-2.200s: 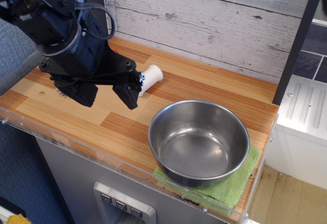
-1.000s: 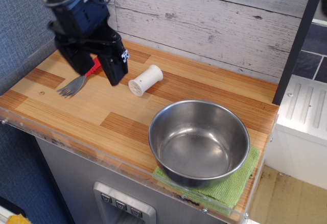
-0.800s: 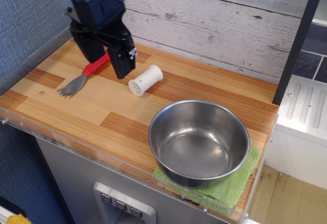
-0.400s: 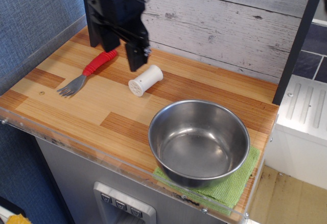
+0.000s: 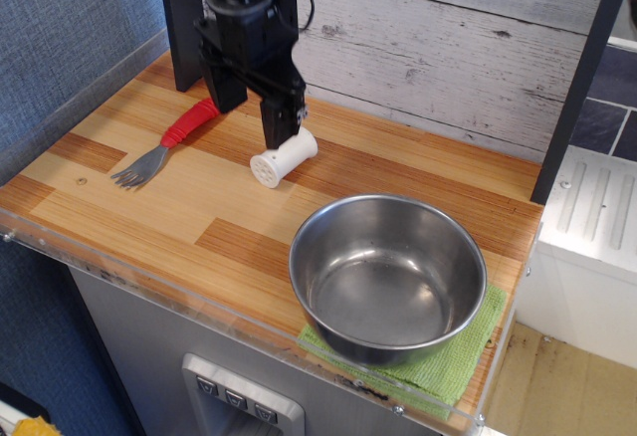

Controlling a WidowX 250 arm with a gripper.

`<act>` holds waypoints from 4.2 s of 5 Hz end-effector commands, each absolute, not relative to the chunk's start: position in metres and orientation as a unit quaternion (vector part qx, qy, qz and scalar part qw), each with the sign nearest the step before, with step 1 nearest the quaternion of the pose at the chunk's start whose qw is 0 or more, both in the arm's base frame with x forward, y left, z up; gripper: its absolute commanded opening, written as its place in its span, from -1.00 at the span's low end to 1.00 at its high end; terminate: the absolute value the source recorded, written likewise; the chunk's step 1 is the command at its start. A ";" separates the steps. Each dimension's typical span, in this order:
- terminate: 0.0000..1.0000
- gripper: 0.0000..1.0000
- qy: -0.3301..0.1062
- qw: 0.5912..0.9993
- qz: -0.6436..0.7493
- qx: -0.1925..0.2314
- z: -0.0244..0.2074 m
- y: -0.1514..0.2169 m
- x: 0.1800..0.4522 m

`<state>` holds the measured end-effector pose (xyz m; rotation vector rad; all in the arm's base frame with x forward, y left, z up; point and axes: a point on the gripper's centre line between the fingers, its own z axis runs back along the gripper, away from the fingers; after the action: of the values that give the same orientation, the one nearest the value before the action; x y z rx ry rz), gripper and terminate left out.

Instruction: Move white toy on the right

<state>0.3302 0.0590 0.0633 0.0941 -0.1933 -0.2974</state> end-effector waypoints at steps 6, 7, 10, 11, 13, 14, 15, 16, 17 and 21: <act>-1.00 -1.00 -0.143 0.985 -0.082 0.040 0.041 0.061 0.338; -1.00 -1.00 -0.154 0.984 -0.084 0.033 0.046 0.060 0.337; -1.00 -1.00 -0.208 0.972 -0.111 0.008 0.089 -0.009 0.373; -1.00 -1.00 -0.211 0.968 -0.135 -0.001 0.089 -0.043 0.378; -1.00 -1.00 -0.192 0.966 -0.175 -0.017 0.069 -0.087 0.377; -1.00 -1.00 -0.184 0.968 -0.167 -0.020 0.056 -0.086 0.374; -1.00 -1.00 -0.173 0.969 -0.174 -0.025 0.044 -0.087 0.377; -1.00 -1.00 -0.164 0.968 -0.186 -0.028 0.036 -0.091 0.380; -1.00 -1.00 -0.155 0.970 -0.186 -0.029 0.029 -0.092 0.379; -1.00 1.00 -0.163 0.970 -0.178 -0.038 0.049 -0.084 0.381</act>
<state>0.3752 -0.0851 0.0186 -0.0833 -0.2542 -0.3630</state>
